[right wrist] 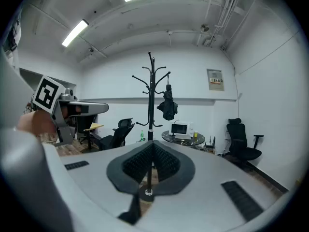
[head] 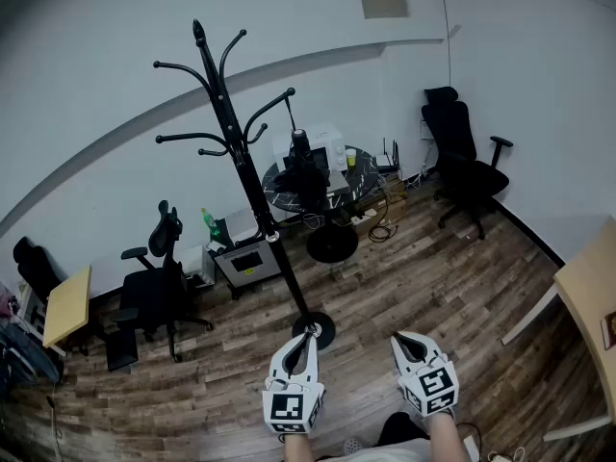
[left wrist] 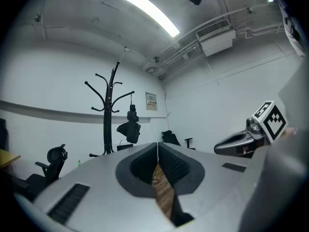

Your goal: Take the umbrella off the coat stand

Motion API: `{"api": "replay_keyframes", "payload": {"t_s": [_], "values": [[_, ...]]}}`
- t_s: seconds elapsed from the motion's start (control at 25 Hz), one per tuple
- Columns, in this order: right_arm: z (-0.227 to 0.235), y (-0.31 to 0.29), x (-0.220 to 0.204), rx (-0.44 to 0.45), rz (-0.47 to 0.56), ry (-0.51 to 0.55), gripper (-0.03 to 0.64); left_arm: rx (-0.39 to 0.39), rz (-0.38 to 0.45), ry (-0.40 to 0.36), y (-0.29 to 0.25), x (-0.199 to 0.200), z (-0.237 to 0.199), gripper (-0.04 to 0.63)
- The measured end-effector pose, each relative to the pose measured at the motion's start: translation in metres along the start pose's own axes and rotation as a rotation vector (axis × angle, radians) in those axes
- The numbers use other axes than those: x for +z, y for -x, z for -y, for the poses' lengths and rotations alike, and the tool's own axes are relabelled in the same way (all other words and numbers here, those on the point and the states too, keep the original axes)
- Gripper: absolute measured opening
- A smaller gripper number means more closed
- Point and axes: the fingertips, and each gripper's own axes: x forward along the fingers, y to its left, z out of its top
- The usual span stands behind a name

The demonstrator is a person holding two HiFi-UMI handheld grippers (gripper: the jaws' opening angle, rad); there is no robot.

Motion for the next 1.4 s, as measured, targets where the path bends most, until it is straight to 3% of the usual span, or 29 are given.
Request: {"api": "replay_keyframes", "payload": {"t_s": [0.4, 0.56, 0.72, 0.8, 0.92, 1.04, 1.16, 1.4], "values": [[-0.005, -0.010, 0.003, 0.013, -0.012, 0.003, 0.008, 0.017, 0.001, 0.017, 0.006, 0.000, -0.012, 0.023], [-0.006, -0.021, 0.016, 0.033, 0.027, -0.008, 0.015, 0.040, 0.010, 0.060, 0.005, 0.001, -0.024, 0.025], [-0.008, -0.043, 0.045, 0.046, 0.041, 0.046, 0.109, 0.102, 0.059, 0.040, -0.008, 0.035, -0.045, 0.089], [-0.010, -0.050, 0.062, 0.031, 0.073, 0.065, 0.120, 0.138, 0.095, 0.038, -0.011, 0.055, -0.058, 0.098], [-0.005, -0.068, 0.095, 0.018, 0.160, 0.013, 0.124, 0.160, 0.133, 0.054, -0.019, 0.075, -0.074, 0.110], [-0.002, -0.075, 0.106, 0.010, 0.178, -0.061, 0.148, 0.124, 0.117, 0.071, -0.020, 0.072, -0.065, 0.123], [0.002, -0.065, 0.091, -0.011, 0.185, -0.147, 0.152, 0.052, 0.067, 0.075, -0.019, 0.053, -0.041, 0.123], [0.020, -0.071, 0.056, -0.031, 0.104, -0.153, 0.152, 0.023, 0.051, 0.105, -0.041, 0.037, -0.045, 0.123]]}}
